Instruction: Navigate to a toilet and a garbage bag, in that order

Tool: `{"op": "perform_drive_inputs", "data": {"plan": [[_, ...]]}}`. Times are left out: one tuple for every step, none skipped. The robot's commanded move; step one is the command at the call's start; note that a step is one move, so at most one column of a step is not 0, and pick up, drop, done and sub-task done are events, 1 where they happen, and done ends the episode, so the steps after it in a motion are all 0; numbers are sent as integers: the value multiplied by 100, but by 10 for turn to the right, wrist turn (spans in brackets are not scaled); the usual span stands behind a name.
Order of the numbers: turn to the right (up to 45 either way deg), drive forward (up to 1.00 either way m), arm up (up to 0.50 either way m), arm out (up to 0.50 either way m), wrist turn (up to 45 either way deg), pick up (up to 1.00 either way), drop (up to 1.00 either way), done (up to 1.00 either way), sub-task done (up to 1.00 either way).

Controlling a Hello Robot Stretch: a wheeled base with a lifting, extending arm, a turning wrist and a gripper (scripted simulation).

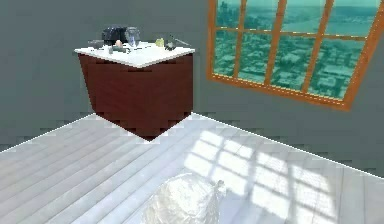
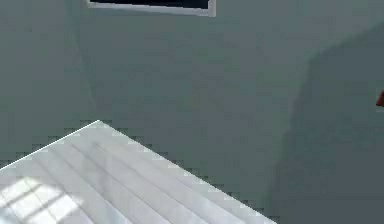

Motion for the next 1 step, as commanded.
{"op": "perform_drive_inputs", "data": {"plan": [[0,0,0,0,0,0,0,100,0]]}}
